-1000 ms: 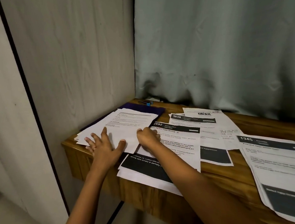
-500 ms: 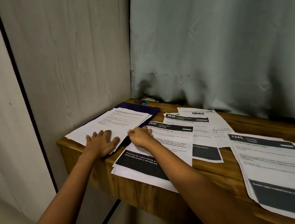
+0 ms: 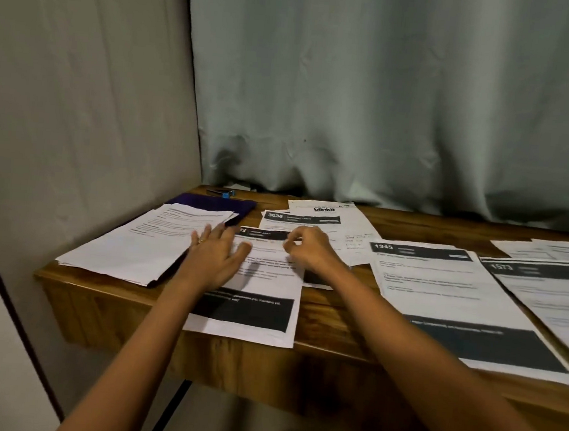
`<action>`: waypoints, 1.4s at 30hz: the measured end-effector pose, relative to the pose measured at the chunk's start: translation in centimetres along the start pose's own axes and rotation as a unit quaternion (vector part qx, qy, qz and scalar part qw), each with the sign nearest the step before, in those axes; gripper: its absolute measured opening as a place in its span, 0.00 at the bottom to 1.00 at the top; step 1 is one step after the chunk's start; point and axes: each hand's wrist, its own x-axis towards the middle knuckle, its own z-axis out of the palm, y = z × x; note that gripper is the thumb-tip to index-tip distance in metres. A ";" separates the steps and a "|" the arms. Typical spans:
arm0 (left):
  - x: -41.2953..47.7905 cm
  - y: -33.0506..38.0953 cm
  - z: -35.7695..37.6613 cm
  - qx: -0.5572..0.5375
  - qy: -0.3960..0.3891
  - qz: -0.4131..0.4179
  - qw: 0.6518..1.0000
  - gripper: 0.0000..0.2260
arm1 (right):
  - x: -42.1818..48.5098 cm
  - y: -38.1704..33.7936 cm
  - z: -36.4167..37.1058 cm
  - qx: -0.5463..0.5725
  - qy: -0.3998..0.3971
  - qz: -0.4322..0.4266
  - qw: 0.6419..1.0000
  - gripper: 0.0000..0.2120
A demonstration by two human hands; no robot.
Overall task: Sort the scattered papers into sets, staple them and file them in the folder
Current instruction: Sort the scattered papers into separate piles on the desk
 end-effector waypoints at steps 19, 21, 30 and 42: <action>3.2 12.3 10.2 -0.022 -0.118 0.132 0.984 0.24 | -0.1 13.0 -8.6 -0.181 -0.052 0.024 0.982 0.21; 3.4 12.1 10.6 -0.029 -0.113 0.130 0.985 0.24 | 0.7 13.1 -9.0 -0.169 -0.067 0.036 0.983 0.19; 3.9 11.7 11.1 -0.015 -0.109 0.137 0.984 0.24 | 7.4 13.0 -10.3 -0.098 0.016 0.128 0.987 0.09; 4.2 11.5 11.4 0.000 -0.126 0.133 0.983 0.25 | 12.8 12.9 -9.4 -0.148 -0.080 0.233 0.958 0.21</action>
